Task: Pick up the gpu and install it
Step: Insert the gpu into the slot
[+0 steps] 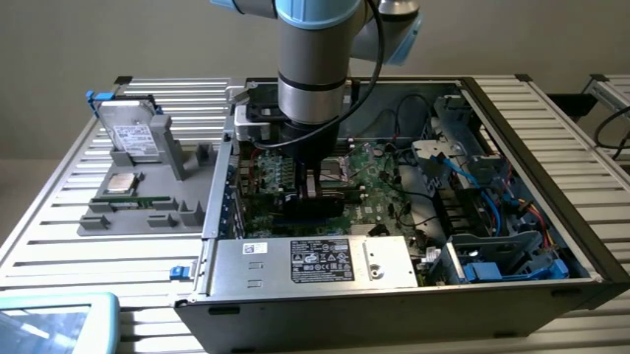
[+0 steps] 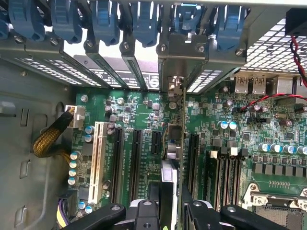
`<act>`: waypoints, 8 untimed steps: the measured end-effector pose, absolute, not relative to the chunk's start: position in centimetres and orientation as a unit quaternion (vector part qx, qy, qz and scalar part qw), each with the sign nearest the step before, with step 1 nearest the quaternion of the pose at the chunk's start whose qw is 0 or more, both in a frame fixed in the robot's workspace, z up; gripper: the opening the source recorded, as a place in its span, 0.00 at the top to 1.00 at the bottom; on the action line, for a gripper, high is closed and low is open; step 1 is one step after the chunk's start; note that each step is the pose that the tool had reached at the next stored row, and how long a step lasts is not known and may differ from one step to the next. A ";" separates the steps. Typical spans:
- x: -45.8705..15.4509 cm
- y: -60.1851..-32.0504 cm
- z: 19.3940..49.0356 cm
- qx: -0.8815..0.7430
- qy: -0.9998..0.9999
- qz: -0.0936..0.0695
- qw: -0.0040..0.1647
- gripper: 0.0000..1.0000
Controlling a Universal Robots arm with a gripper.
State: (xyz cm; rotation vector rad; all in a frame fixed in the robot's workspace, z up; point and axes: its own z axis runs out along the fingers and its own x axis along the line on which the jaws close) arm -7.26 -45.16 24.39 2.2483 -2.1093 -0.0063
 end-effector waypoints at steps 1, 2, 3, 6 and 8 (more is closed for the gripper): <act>-7.3 -45.2 24.4 0.729 -0.684 -0.002 0.029 0.73; -7.3 -45.2 24.4 0.729 -0.684 -0.002 0.029 0.73; -7.3 -45.2 24.4 0.729 -0.684 -0.002 0.029 0.73; -7.3 -45.2 24.4 0.729 -0.684 -0.002 0.029 0.73; -7.3 -45.2 24.4 0.729 -0.684 -0.002 0.029 0.73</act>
